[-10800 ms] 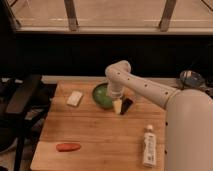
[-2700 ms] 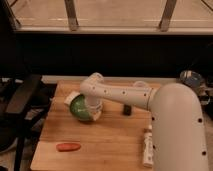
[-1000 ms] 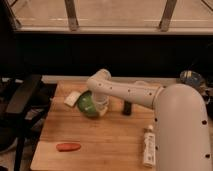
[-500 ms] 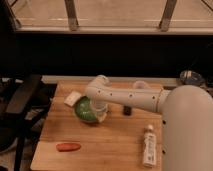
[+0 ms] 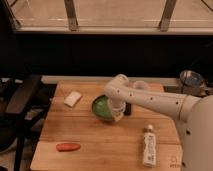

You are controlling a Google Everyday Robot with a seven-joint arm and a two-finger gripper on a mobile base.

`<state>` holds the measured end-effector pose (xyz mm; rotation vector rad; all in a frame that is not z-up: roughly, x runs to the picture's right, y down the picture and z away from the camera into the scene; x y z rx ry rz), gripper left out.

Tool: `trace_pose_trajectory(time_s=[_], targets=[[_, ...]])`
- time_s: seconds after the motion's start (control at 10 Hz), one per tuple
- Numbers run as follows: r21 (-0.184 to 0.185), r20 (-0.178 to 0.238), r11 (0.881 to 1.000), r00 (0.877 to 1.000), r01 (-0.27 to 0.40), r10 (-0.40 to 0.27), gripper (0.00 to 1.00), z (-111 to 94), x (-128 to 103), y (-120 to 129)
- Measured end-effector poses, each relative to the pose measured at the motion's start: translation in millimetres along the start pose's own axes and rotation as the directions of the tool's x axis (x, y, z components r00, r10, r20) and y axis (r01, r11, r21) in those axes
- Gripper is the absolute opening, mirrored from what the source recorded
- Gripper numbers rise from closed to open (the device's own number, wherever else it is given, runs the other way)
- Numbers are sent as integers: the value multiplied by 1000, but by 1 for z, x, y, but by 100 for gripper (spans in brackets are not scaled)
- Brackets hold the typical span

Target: Drag the ceramic bowl in a circle

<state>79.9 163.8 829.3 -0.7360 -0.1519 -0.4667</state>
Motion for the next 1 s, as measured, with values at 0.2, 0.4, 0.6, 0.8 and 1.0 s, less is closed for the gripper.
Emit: trace_pose_trajectory(time_s=[0.2, 0.4, 0.6, 0.8, 1.0], targets=[[2, -8, 1000, 1000, 2, -2, 1, -4, 17, -10], [2, -12, 999, 999, 36, -36, 1, -5, 14, -32], [-1, -7, 997, 997, 79, -79, 1, -3, -4, -49], [-4, 5, 989, 989, 148, -148, 1, 2, -51, -70], [-6, 14, 984, 984, 178, -178, 1, 5, -86, -74]])
